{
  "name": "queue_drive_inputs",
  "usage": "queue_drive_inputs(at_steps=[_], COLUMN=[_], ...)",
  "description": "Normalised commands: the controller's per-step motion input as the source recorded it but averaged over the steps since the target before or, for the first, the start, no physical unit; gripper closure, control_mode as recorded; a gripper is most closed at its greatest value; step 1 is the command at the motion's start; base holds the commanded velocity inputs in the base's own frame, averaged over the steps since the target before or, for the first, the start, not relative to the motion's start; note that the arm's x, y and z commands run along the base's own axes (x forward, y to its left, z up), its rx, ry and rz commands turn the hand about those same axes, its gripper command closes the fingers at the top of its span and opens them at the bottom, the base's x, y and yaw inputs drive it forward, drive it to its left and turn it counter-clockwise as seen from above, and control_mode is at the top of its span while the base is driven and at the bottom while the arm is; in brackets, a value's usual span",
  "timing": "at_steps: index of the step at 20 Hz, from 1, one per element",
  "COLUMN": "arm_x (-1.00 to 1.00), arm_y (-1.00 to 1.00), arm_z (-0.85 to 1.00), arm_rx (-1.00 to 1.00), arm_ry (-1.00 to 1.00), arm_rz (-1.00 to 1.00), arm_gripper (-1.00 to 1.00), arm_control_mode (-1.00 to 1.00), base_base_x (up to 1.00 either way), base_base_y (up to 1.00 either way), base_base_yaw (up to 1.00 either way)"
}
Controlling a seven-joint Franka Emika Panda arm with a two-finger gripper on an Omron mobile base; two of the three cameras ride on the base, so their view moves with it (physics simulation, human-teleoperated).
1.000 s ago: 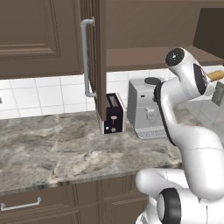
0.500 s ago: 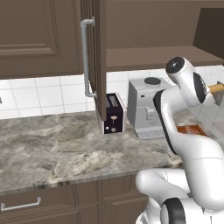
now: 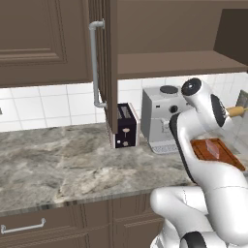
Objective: Open the cabinet, retrieve the rolling pin, and place it next to the meat on the cutting board to prepare for tenderizing.
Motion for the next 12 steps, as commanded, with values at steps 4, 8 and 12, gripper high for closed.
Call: queue_drive_inputs(at_steps=[4, 8, 12], arm_x=[-0.01, 0.00, 0.00], arm_y=[-0.05, -0.11, -0.15], arm_z=[-0.47, -0.45, -0.45], arm_rx=[0.00, 0.04, 0.09], arm_ry=[0.00, 0.03, 0.05], arm_rz=[0.00, 0.00, 0.00], arm_gripper=[1.00, 1.00, 1.00], arm_control_mode=[-1.00, -1.00, -1.00], base_base_x=[0.00, 0.00, 0.00], base_base_y=[0.00, 0.00, 0.00], base_base_yaw=[0.00, 0.00, 0.00])
